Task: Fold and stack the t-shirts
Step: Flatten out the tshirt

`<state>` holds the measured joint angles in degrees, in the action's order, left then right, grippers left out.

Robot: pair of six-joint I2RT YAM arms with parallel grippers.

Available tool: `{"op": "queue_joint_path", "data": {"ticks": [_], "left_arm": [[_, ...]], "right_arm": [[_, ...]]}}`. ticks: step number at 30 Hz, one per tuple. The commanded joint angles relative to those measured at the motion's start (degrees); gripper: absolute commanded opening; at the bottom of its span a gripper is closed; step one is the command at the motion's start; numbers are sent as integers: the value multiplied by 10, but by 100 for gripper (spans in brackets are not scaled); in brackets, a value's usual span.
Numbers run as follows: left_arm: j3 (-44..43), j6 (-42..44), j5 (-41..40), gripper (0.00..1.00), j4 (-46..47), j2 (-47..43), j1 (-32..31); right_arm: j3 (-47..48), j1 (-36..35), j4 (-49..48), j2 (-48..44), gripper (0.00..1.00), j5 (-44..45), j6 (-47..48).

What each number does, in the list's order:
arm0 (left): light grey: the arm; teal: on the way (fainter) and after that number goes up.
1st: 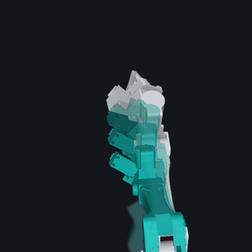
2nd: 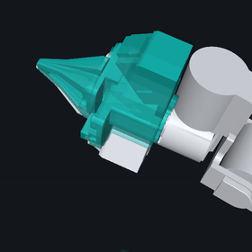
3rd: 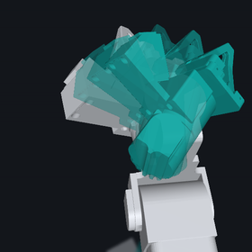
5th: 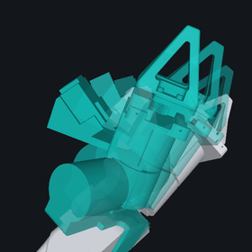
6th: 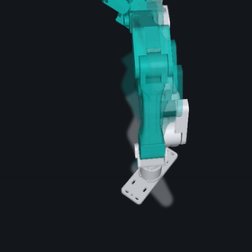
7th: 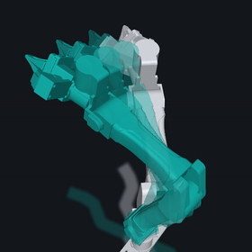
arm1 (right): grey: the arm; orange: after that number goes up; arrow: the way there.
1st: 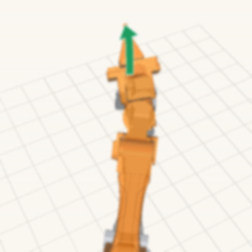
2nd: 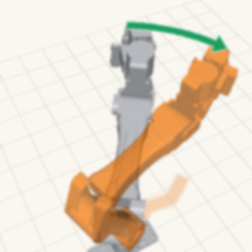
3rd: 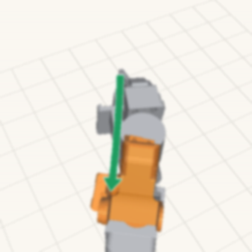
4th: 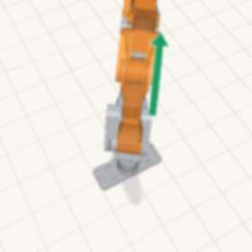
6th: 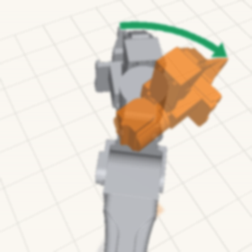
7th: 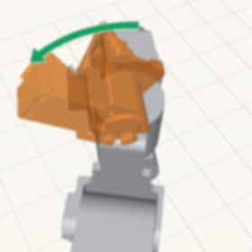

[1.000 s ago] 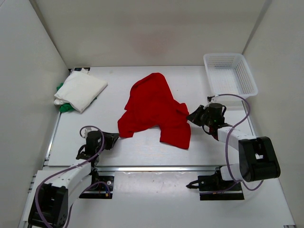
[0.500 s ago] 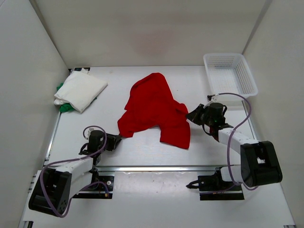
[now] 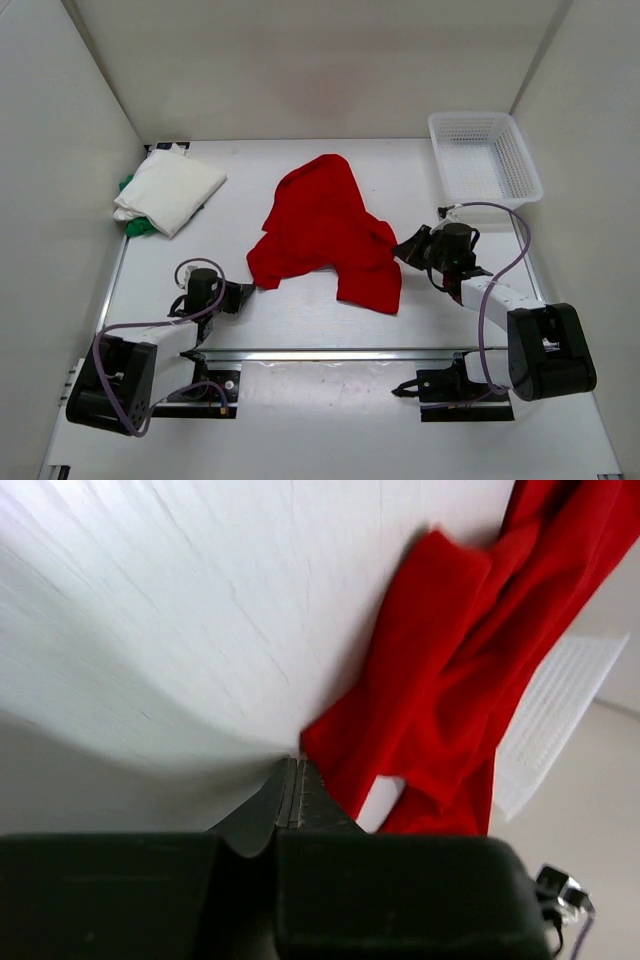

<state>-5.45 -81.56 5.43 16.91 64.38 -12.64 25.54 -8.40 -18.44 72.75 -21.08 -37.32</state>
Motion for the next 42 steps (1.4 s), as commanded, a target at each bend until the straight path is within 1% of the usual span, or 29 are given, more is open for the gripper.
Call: {"op": "queue_joint_path", "data": {"ticks": [1,3,7,9,11,13,14,15,16,18,19,22,24,25,26,28,30,32,35,39,42], "left_arm": [[-24,67,-33,0,-70,-22,34],[-48,82,-45,0,-83,-24,45],[-36,73,-24,0,-55,-4,60],[-38,76,-5,0,-45,14,53],[-46,84,-8,2,-73,22,23],[-28,75,-9,13,-67,15,16],[-15,70,-12,16,-55,10,13],[-11,73,-23,25,-47,4,7],[-12,70,-24,30,-50,0,5],[-28,83,-24,31,-71,14,8],[-38,97,-22,31,-76,16,8],[-53,99,-30,30,-83,30,-3],[-53,89,-31,26,-67,56,-11],[-61,87,-31,20,-63,60,-11],[-66,83,-28,17,-55,74,-12],[-75,88,-35,6,-52,88,-18],[-81,91,-36,0,-56,90,-14],[-83,95,-26,0,-53,86,2],[-106,127,-31,0,-81,55,35],[-137,176,-30,0,-127,8,102],[-146,197,-37,0,-145,-12,126]], "right_arm": [[-6,-5,-20,-9,1,2,4],[-6,0,-20,-12,0,-5,2],[-11,1,-16,-23,0,-4,3],[-10,0,-12,-25,0,-4,2],[-10,0,-11,-25,0,-3,7],[-13,3,-15,-20,0,-6,3],[-14,6,-19,-25,0,-5,2],[-12,6,-19,-24,0,-7,2],[-9,6,-19,-22,0,-7,3],[-8,6,-20,-23,1,-9,1],[-10,7,-21,-25,0,-9,0],[-11,8,-25,-32,0,-12,-5],[-12,8,-30,-37,0,-14,-6],[-15,6,-33,-38,0,-13,-6],[-14,5,-32,-38,0,-14,-6],[-20,2,-29,-48,1,-14,-7],[-24,4,-27,-52,0,-12,-6],[-33,8,-28,-52,0,-13,-6],[-39,7,-20,-50,0,0,-8],[-41,16,-17,-36,0,4,-6],[-44,31,-25,-11,0,3,-11]]}}
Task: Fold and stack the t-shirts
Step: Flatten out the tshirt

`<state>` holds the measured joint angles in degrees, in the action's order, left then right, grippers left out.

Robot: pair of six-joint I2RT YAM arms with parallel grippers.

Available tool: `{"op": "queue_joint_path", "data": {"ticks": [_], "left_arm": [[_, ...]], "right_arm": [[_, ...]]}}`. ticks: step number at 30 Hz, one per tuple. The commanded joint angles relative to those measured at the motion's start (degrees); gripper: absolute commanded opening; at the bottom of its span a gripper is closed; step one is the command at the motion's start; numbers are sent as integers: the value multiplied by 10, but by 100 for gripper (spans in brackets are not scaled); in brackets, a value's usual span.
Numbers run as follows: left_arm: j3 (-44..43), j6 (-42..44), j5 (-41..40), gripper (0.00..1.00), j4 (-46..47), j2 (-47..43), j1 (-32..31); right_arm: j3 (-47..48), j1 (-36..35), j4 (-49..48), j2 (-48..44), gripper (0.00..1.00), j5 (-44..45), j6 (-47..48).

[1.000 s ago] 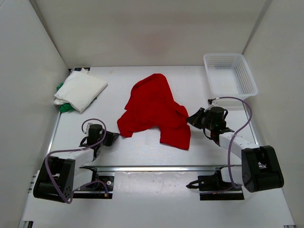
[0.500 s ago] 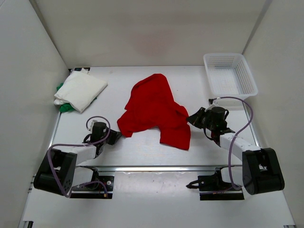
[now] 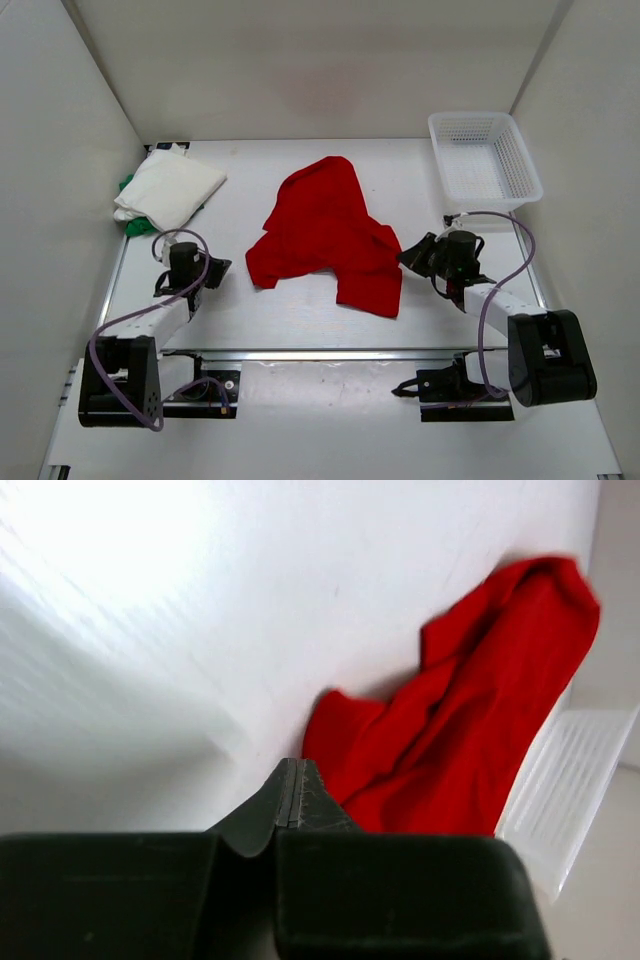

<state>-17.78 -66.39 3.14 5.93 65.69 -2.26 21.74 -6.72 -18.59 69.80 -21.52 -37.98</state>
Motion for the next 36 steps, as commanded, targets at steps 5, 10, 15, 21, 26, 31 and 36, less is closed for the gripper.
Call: {"op": "queue_joint_path", "data": {"ticks": [5,10,15,21,26,31,36], "left_arm": [[-5,41,8,0,-30,-29,39],[35,-2,-9,9,-6,4,-97],[58,-44,10,29,32,32,-96],[64,-62,-4,55,68,27,-104],[35,-69,5,33,94,95,-128],[29,-77,-8,30,110,125,-148],[11,-61,-12,0,107,129,-137]], "right_arm": [[10,49,-46,56,0,-12,-17],[2,51,-52,50,0,-14,-23],[-2,43,-51,40,0,-10,-19],[-2,32,-66,46,0,-22,-20],[-7,32,-69,36,0,-28,-25],[-12,26,-65,25,0,-25,-19],[-13,17,-68,27,0,-23,-22]]}}
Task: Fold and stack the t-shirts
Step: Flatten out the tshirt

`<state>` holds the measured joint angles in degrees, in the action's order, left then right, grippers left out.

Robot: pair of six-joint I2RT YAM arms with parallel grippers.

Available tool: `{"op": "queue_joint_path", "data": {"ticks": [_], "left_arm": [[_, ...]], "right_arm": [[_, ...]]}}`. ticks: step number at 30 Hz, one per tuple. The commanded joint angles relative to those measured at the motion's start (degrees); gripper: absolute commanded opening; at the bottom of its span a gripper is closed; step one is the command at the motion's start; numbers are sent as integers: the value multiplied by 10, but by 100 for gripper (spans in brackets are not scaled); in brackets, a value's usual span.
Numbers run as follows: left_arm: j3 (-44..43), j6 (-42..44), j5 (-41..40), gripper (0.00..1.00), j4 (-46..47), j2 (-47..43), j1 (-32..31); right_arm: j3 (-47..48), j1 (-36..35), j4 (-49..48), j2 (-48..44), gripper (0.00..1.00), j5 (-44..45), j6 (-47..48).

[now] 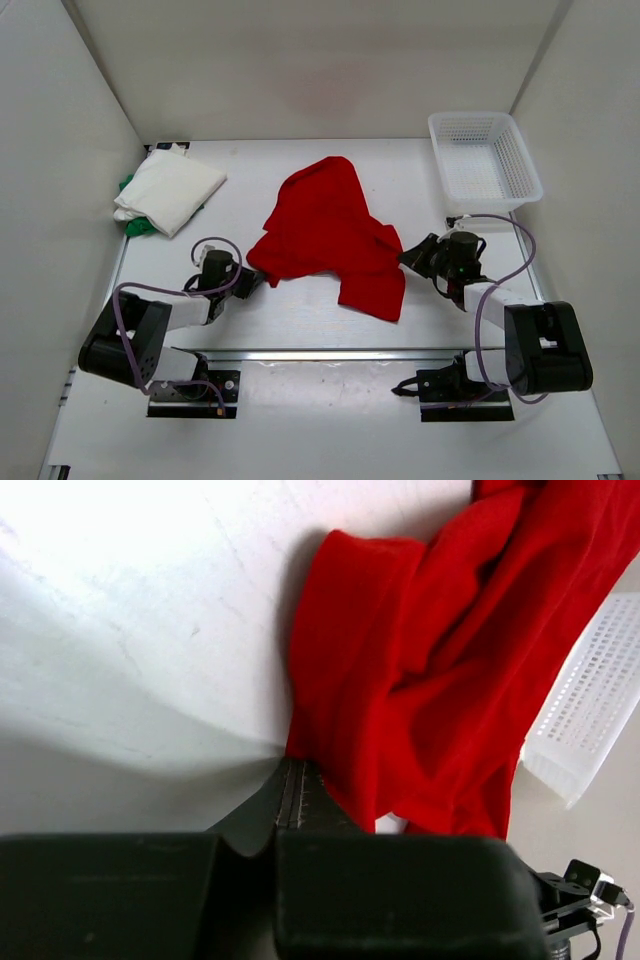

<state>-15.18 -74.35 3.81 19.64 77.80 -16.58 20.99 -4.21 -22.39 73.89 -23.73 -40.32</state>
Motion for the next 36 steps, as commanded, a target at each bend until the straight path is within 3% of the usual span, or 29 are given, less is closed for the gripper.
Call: {"op": "queue_joint_path", "data": {"ticks": [1,6,13,22,24,26,28,31,35,36], "left_arm": [[-22,22,-16,0,-30,11,11],[-68,39,0,0,-36,24,33],[-179,143,8,0,-143,-11,139],[-160,213,-17,0,-196,-57,224],[-165,255,-37,0,-248,-58,219],[-158,277,-37,12,-267,-70,222],[-121,259,-36,33,-254,-110,237],[-86,249,-34,51,-228,-142,245],[-80,235,-48,83,-232,-143,234],[-66,225,-41,86,-212,-139,232]], "right_arm": [[-9,-10,-30,-11,0,-4,1],[-10,-13,-23,-23,0,-1,3],[-35,-15,-5,-53,0,5,11],[-63,1,24,-80,0,19,21],[-66,8,32,-86,0,18,28],[-63,8,35,-94,0,30,27],[-60,4,33,-87,3,22,24],[-49,6,38,-90,9,17,26],[-42,0,57,-100,19,15,31],[-46,-4,54,-102,21,18,30]]}}
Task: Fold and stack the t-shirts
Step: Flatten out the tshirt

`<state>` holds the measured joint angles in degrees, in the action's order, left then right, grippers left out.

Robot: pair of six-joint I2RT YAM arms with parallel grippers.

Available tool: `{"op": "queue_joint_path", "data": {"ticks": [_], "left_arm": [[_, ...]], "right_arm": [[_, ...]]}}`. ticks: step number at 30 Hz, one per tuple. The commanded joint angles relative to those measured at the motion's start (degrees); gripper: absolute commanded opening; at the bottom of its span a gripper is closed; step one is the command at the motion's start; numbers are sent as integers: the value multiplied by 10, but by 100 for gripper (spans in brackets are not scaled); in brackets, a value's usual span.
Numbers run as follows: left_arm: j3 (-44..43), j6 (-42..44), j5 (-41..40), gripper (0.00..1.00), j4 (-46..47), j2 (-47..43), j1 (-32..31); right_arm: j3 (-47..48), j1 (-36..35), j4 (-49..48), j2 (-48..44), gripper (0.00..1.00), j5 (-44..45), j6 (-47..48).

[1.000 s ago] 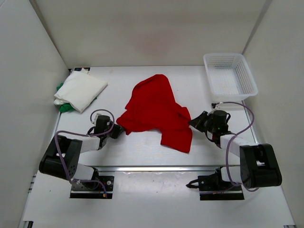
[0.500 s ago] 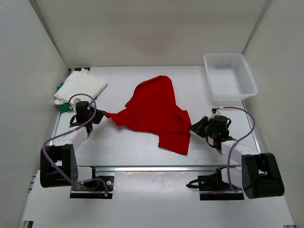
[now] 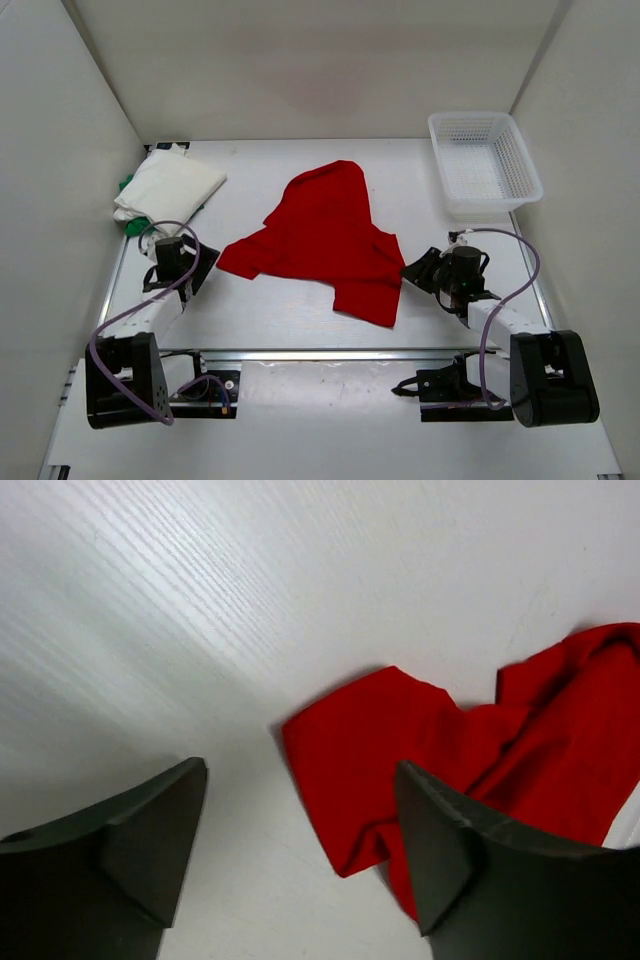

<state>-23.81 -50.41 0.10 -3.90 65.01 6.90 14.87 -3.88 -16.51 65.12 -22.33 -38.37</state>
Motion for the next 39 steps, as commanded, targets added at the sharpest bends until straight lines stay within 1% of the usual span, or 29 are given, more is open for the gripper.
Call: {"op": "queue_joint_path", "data": {"ticks": [1,2,3,4,5,8,11,13,14,17,18,19,21,22,23,25,27,32,33,34,36,37,39], "left_arm": [[31,-21,4,89,51,-4,-4],[35,-25,5,85,61,6,-6],[38,-26,9,77,74,14,-6],[38,-30,14,53,86,28,-12],[39,-31,19,42,94,47,-17],[37,-50,24,35,114,76,-21],[25,-64,25,38,125,115,-34],[25,-72,25,40,133,123,-43],[25,-78,22,40,139,123,-43],[34,-81,18,28,154,128,-44],[36,-80,19,20,159,134,-41],[33,-79,17,17,156,134,-43],[25,-77,17,5,152,137,-39],[22,-75,16,2,152,136,-44],[15,-69,14,0,147,128,-41],[2,-65,6,0,140,123,-48],[-10,-58,6,0,130,115,-44],[-45,-41,3,0,118,104,-51],[-47,-40,-12,0,116,100,-57],[-52,-37,-14,0,118,99,-61],[-62,-29,-26,0,107,93,-62],[-64,-27,-29,0,104,93,-78],[-67,-26,-34,0,102,93,-80]], "right_arm": [[14,-7,-4,-16,21,4,10],[13,-8,0,-18,21,-3,9],[14,-10,3,-18,22,-5,9],[12,-8,7,-18,22,0,12],[9,-11,11,-25,22,-2,12],[2,-6,17,-40,22,0,15],[-2,-2,24,-50,23,-4,9],[-6,-1,25,-56,22,-4,15],[-4,0,24,-59,22,-10,15],[-5,1,32,-64,23,-4,17],[-5,0,38,-65,24,-4,17],[-7,0,39,-66,26,-2,18],[-13,-1,50,-68,29,0,17],[-16,0,57,-73,34,8,15],[-25,1,69,-83,37,5,9],[-32,-2,96,-106,39,12,15],[-39,-11,149,-146,40,25,20],[-65,-41,262,-261,36,51,6],[-78,-50,279,-268,34,47,4],[-87,-71,282,-276,33,49,-13],[-98,-139,287,-278,32,62,-42],[-103,-156,286,-274,32,69,-62],[-109,-211,296,-268,32,98,-92]]}}
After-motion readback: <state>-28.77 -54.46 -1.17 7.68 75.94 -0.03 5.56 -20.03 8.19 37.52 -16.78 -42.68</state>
